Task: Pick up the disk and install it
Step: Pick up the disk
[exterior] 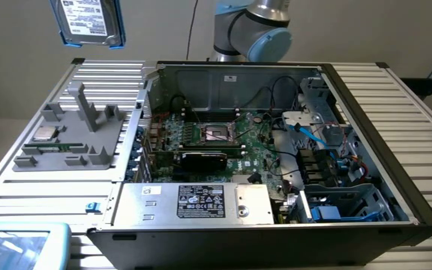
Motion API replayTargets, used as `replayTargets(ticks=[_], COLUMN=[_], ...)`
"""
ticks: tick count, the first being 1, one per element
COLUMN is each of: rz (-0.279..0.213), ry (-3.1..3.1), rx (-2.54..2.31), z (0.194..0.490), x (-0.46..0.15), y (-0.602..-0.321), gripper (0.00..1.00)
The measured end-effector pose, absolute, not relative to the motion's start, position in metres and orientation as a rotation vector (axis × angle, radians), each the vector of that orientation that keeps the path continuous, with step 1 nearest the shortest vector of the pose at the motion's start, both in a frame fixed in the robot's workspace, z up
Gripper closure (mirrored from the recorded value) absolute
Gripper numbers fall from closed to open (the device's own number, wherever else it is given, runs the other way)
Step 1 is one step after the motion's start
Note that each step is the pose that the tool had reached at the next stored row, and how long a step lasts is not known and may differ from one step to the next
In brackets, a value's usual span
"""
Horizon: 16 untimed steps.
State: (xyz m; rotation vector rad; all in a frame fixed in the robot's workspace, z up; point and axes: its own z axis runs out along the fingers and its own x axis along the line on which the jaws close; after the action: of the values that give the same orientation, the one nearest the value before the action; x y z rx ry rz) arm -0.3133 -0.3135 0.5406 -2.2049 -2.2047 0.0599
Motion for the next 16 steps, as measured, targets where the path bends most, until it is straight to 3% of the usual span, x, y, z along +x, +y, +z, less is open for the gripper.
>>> replayTargets(ticks=[16], rz=[0.059], ry=[-2.206], rx=[-2.205], z=[0.541], x=[-0.278], y=[-0.337], gripper=[0.63])
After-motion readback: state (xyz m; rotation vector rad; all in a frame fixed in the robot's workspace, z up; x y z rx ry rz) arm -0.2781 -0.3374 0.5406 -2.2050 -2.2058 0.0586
